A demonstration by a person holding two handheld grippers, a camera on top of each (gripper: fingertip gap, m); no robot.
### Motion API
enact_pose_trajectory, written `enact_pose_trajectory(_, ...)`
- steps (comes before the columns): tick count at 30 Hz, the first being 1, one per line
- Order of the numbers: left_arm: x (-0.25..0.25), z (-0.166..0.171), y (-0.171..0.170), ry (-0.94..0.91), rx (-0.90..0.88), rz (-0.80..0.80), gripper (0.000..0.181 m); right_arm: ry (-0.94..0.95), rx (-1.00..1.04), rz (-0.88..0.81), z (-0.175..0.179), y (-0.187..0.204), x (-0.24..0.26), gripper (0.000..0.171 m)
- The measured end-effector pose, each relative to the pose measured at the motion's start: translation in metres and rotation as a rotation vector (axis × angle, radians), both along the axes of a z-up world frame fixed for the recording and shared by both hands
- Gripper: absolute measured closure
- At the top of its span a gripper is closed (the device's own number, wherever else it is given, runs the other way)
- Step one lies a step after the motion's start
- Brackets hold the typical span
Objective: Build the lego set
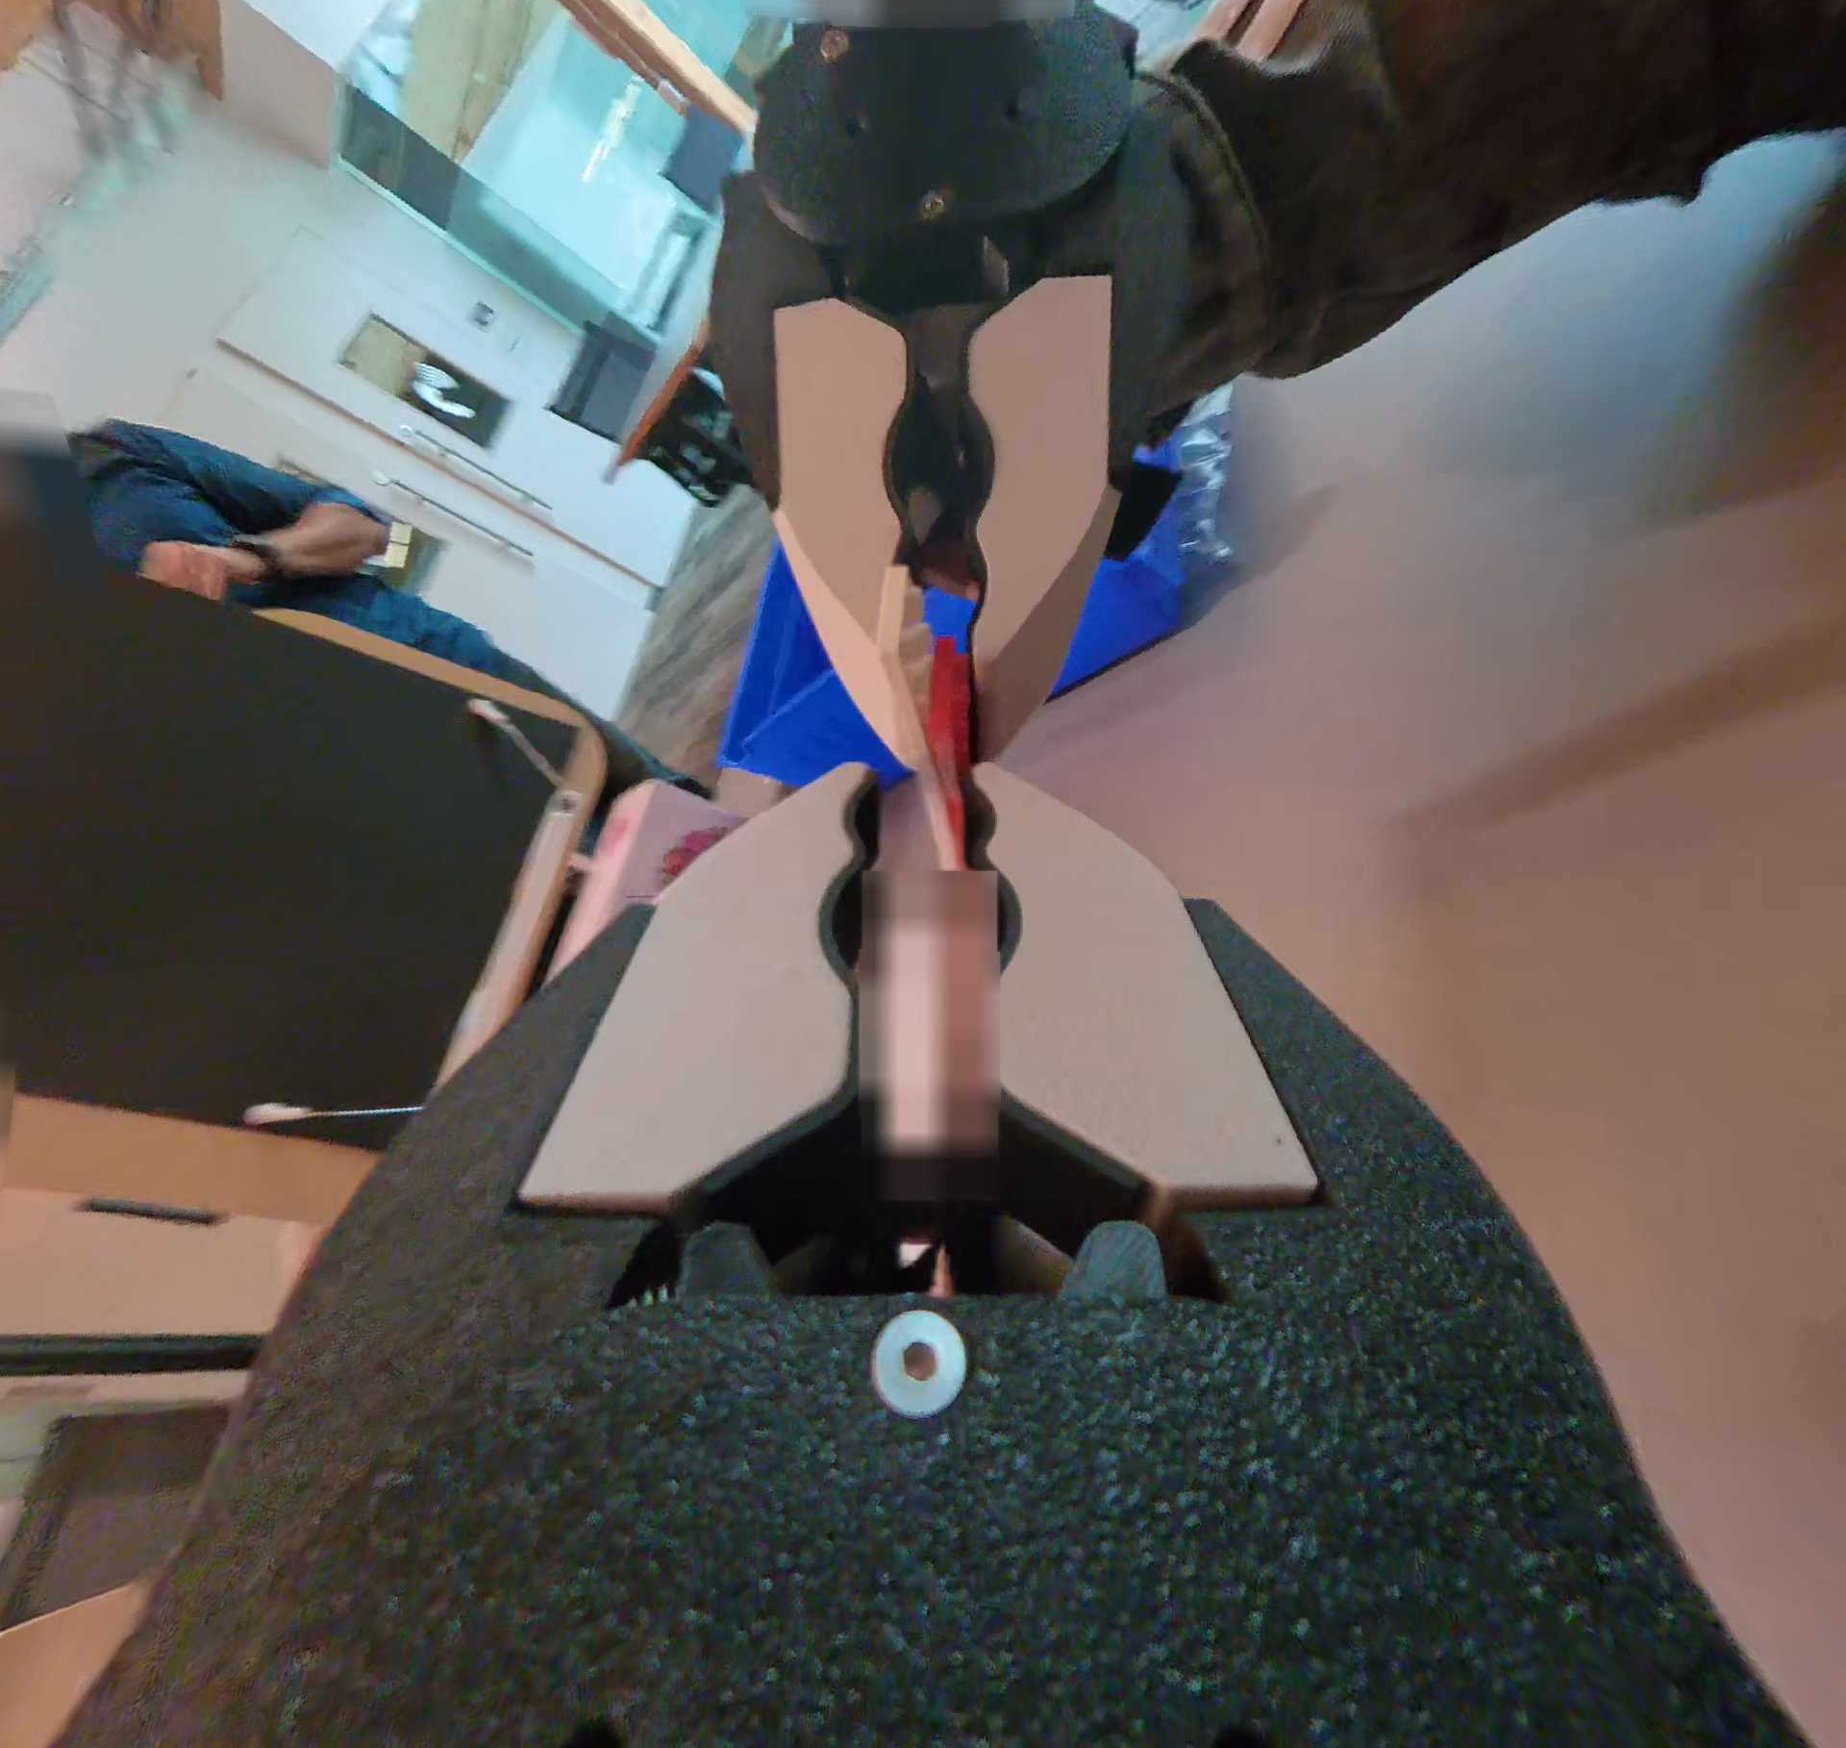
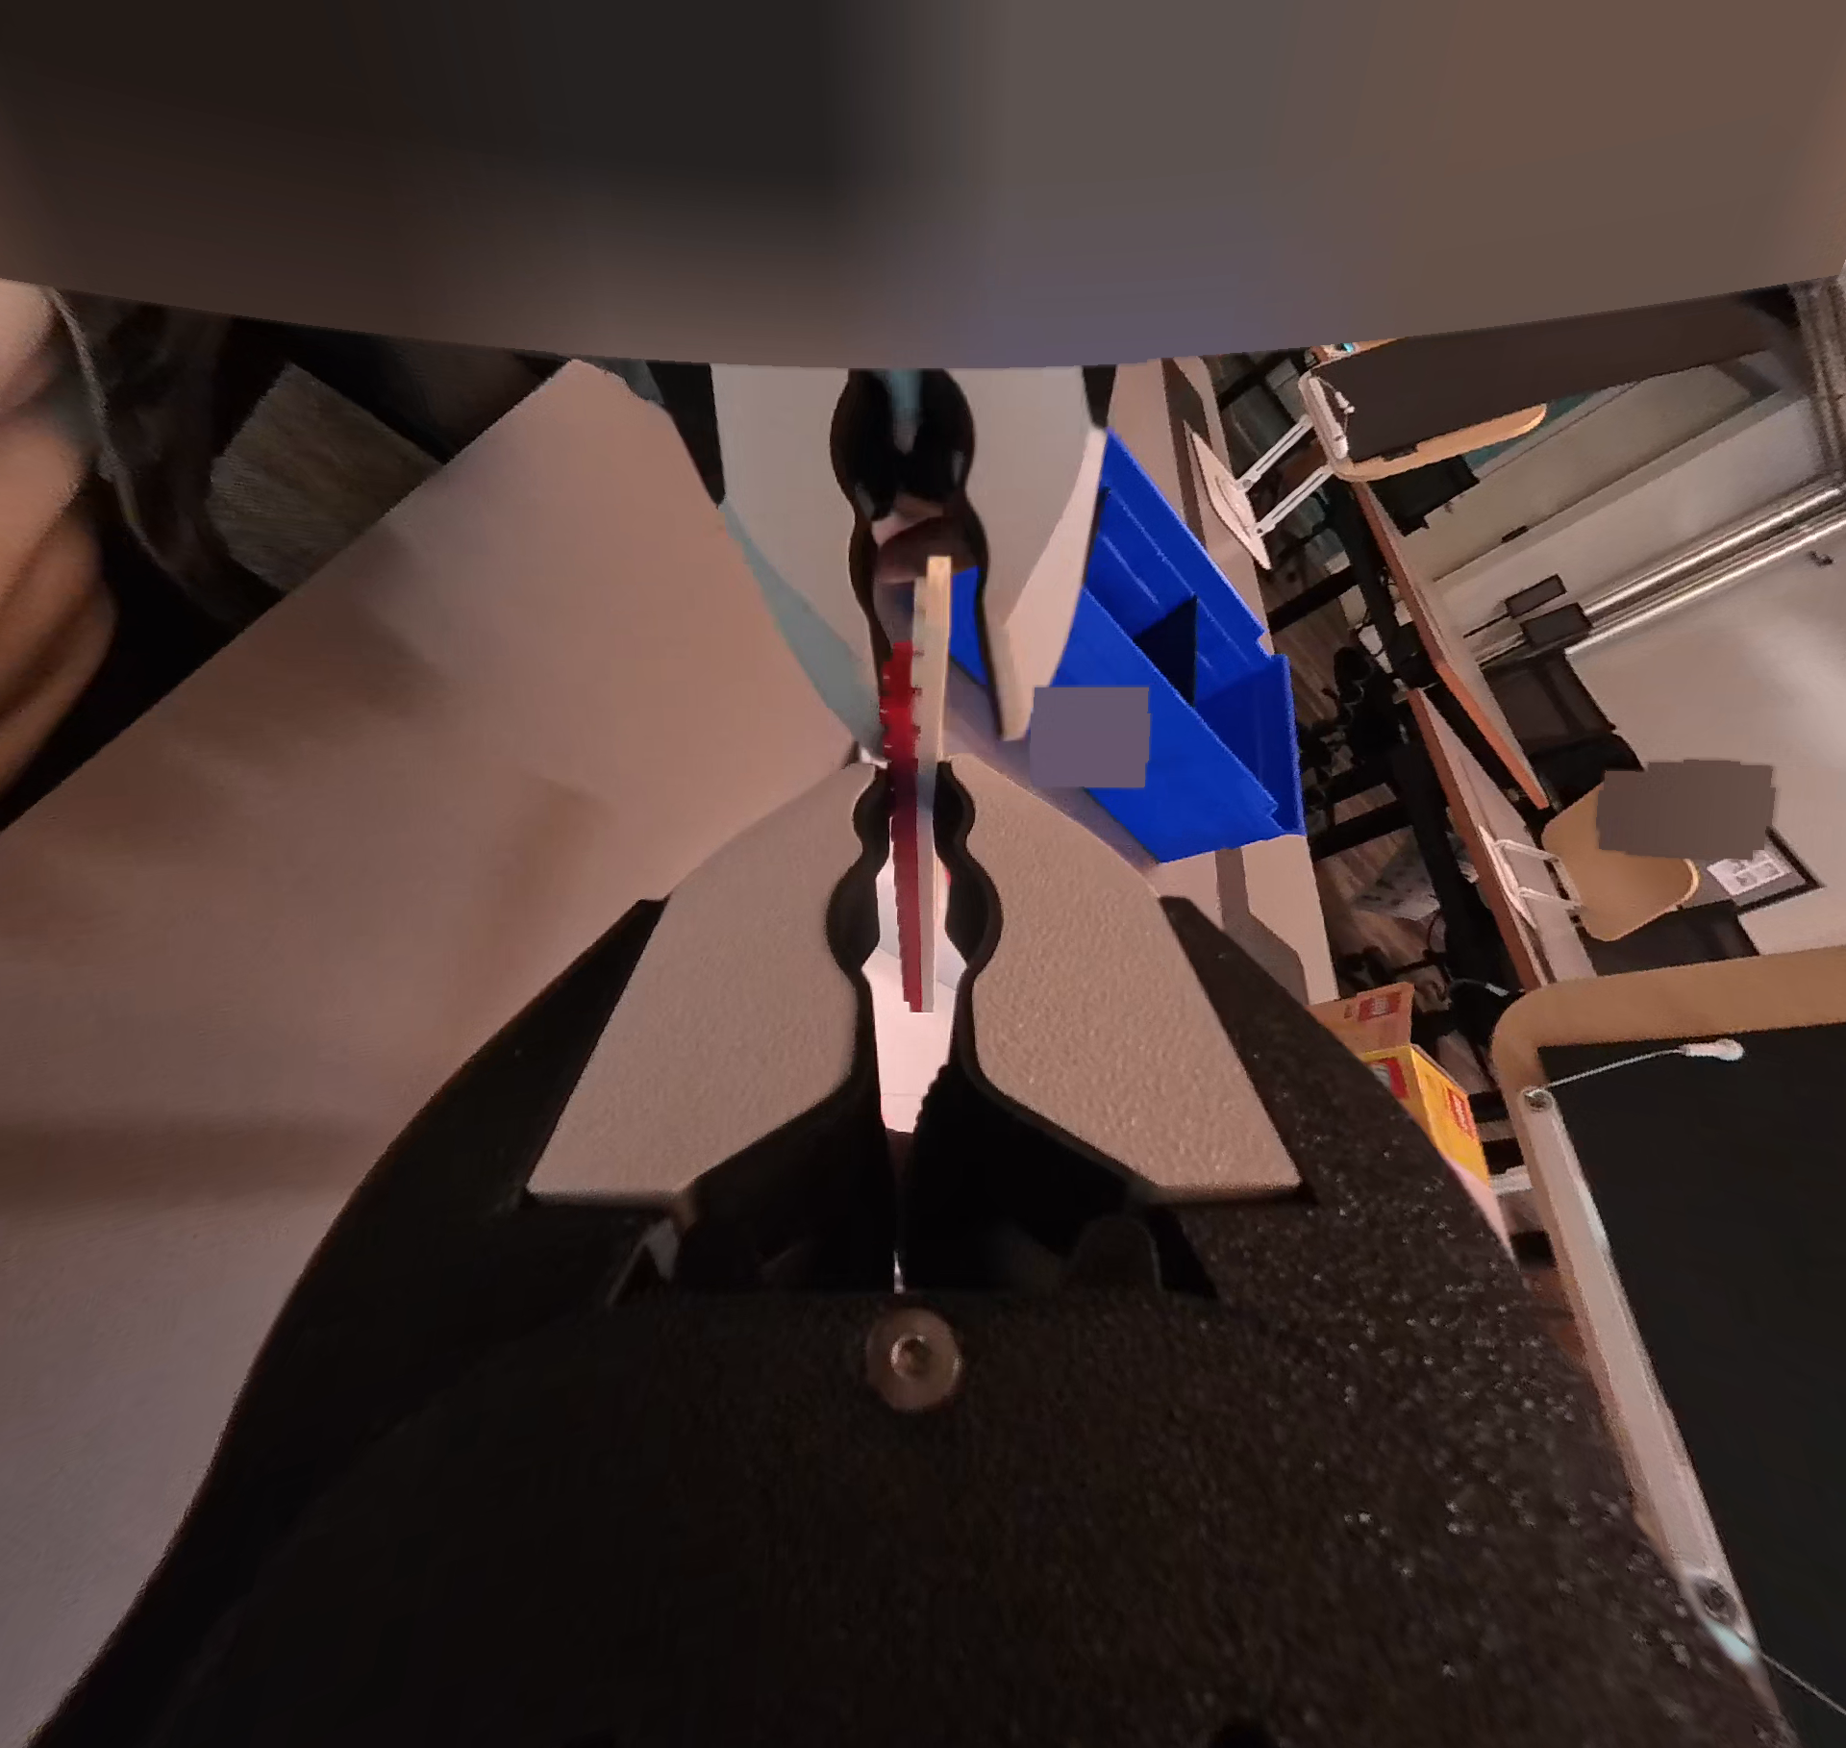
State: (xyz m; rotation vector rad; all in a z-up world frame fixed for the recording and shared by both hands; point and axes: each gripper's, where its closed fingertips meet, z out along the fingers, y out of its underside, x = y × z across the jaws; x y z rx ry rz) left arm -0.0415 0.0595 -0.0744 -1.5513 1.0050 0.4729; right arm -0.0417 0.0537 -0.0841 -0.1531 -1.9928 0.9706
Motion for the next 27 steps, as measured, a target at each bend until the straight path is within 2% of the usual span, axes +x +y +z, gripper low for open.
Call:
enact_pose_trajectory(1, -0.001, 0.002, 0.0, 0.057, 0.03, 0.009, 0.161, -0.009, -0.008, 0.005, 0.0, -0.001, 0.0, 0.163)
enact_pose_trajectory(3, 0.003, -0.002, -0.003, 0.099, 0.014, -0.011, 0.173, -0.02, -0.014, 0.016, 0.0, -0.002, 0.001, 0.163)
enact_pose_trajectory(5, 0.004, -0.003, -0.004, 0.085, 0.022, -0.034, 0.174, -0.042, -0.009, 0.022, -0.002, -0.004, 0.002, 0.163)
enact_pose_trajectory(10, -0.003, -0.01, -0.007, -0.007, -0.049, -0.005, 0.176, -0.084, -0.025, -0.024, -0.008, -0.006, -0.006, 0.162)
enact_pose_trajectory(12, -0.006, -0.007, -0.009, -0.081, -0.067, -0.012, 0.176, -0.041, -0.017, -0.035, -0.003, -0.006, -0.008, 0.152)
enact_pose_trajectory(14, -0.013, -0.006, -0.009, -0.098, -0.066, 0.001, 0.176, 0.015, -0.021, -0.002, 0.005, -0.011, -0.004, 0.151)
enact_pose_trajectory(16, -0.012, -0.008, -0.011, -0.121, -0.088, -0.023, 0.177, 0.045, -0.024, 0.001, 0.008, -0.012, -0.005, 0.16)
enact_pose_trajectory(24, -0.004, -0.017, -0.016, -0.126, -0.147, -0.096, 0.176, -0.041, -0.039, 0.092, -0.002, -0.023, 0.001, 0.162)
enact_pose_trajectory(27, -0.008, -0.018, -0.014, -0.09, -0.142, -0.058, 0.173, -0.059, -0.076, 0.069, -0.003, -0.021, -0.003, 0.163)
